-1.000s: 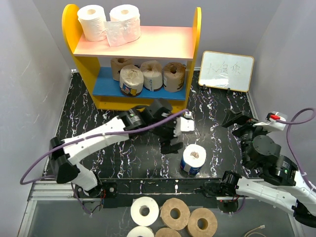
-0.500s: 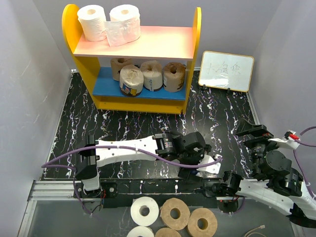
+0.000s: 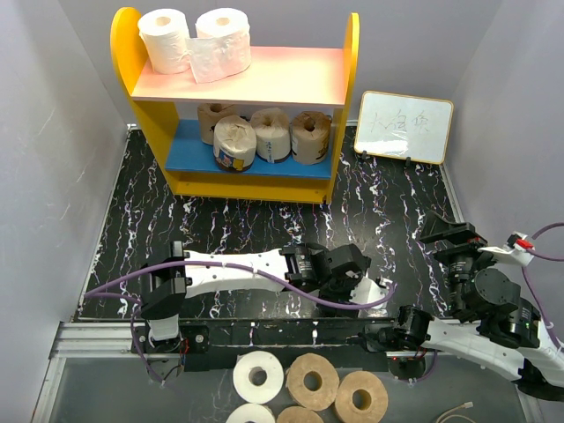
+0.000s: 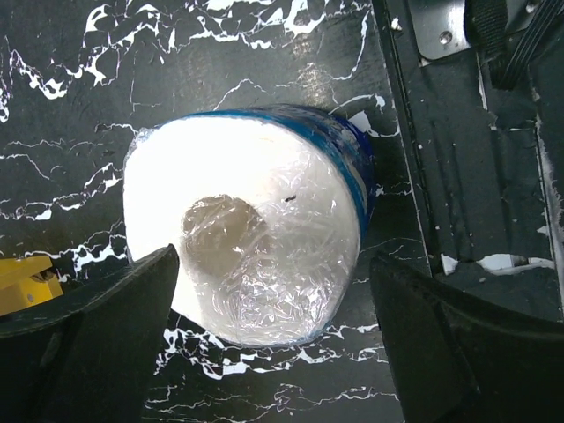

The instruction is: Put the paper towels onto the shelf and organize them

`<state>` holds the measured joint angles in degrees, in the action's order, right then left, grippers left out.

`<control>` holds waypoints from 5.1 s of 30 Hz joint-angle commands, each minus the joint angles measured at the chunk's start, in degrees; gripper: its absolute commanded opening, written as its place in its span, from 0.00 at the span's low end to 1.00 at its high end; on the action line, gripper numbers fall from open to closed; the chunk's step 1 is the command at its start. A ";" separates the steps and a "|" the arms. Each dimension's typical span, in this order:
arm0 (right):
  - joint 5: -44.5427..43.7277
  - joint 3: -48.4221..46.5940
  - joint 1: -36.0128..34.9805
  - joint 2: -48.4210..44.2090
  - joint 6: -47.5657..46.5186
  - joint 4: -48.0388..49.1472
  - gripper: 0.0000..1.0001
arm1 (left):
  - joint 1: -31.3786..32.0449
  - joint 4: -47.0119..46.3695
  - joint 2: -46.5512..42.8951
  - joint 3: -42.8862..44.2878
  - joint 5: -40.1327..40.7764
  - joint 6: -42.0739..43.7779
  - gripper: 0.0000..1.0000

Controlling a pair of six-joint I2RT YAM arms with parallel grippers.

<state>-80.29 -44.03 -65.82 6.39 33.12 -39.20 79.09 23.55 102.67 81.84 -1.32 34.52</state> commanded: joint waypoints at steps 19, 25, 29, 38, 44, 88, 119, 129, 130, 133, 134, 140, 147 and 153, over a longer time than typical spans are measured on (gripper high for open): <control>-2.77 0.31 -2.95 -2.64 0.89 0.97 0.98 | 0.54 1.62 1.17 0.82 -3.63 0.70 0.46; -2.92 0.35 -3.52 -2.37 0.89 0.97 0.98 | 0.81 1.94 1.68 0.10 -4.38 1.26 0.36; -3.02 0.42 -3.70 -2.43 0.89 0.97 0.98 | 0.89 1.96 1.68 0.12 -3.68 1.03 0.00; -3.03 0.44 -3.98 -2.71 0.89 0.97 0.98 | 0.89 8.53 -1.69 3.44 3.00 5.03 0.00; -3.02 0.44 -4.12 -2.71 0.89 0.97 0.98 | 0.60 18.01 -7.07 5.56 14.09 12.30 0.00; -2.50 0.44 -5.81 -3.61 0.98 0.88 0.98 | -17.13 18.69 -2.27 64.48 32.98 30.20 0.00; -2.24 0.49 -6.41 -3.14 1.15 0.79 0.98 | -31.19 14.41 3.32 63.21 23.12 28.19 0.00; -2.24 0.52 -6.36 -3.23 1.15 0.79 0.98 | -31.19 11.00 3.39 62.70 22.92 27.84 0.20; -2.24 0.52 -6.46 -3.23 1.15 0.79 0.98 | -31.23 10.44 3.33 62.61 23.06 27.97 0.23; -2.25 0.50 -6.50 -3.27 1.15 0.75 0.98 | -31.19 8.66 3.30 62.21 23.67 29.13 0.32; -2.24 0.52 -6.51 -3.31 1.13 0.79 0.98 | -31.19 8.28 3.45 62.25 23.84 29.52 0.33; -2.30 0.52 -6.53 -3.32 1.15 0.79 0.98 | -31.19 7.38 4.25 63.26 24.35 30.94 0.36; -2.48 0.52 -6.61 -3.43 1.11 0.79 0.98 | -31.19 2.53 3.66 63.26 24.60 32.85 0.74; -2.42 0.52 -6.69 -3.68 1.15 0.79 0.98 | -30.30 -6.28 2.41 62.66 26.88 35.03 0.94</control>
<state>-81.52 -43.31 -69.49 4.14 33.36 -39.20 47.99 26.35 108.01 143.63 22.96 67.96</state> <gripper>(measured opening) 0.983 0.765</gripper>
